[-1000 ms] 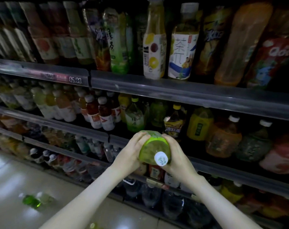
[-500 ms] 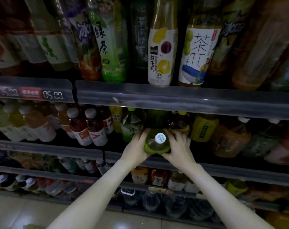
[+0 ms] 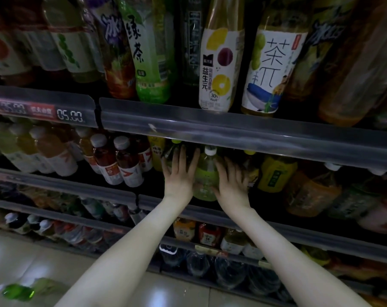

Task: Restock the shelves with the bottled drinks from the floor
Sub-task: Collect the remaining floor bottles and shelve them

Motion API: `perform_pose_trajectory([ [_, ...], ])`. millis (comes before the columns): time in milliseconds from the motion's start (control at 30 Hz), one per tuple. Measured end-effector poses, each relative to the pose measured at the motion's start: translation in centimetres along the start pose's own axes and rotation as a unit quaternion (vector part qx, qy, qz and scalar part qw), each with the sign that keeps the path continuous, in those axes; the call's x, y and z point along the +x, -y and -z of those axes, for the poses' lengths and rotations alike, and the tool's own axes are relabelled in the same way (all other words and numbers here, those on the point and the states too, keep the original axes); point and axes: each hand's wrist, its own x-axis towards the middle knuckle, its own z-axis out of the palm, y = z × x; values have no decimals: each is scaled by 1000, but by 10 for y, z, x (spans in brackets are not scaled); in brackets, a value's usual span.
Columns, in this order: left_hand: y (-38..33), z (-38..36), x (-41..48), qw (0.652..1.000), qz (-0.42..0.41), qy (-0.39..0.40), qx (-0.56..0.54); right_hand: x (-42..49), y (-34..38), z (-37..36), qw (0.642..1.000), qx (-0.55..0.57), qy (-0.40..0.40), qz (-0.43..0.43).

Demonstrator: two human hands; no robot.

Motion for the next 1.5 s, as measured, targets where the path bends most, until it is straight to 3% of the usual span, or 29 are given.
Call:
perform_pose_trajectory([
  [333,-17,-5,-1,995,66,69,-18,9,-5,5,994,-50,91,21],
  [533,-10,-1,-23,993,57,58,-88,-3,4,-9,999,-18,22,43],
  [667,17,-1,-74,990,77,51,-106,-31,44,-19,988,93,11,122],
  [867,99,17,-195,948,241,161,-133,-73,139,-64,929,216,158,257],
  [1033,176,49,-300,894,390,205,-84,-95,234,-95,886,201,243,341],
  [1200,221,54,-377,840,494,199,-102,-119,301,-140,838,183,316,405],
  [1367,236,3,-433,801,553,180,-140,-145,333,-213,792,143,384,453],
  [1500,255,-90,-482,769,599,134,-178,-185,341,-326,741,66,468,477],
])
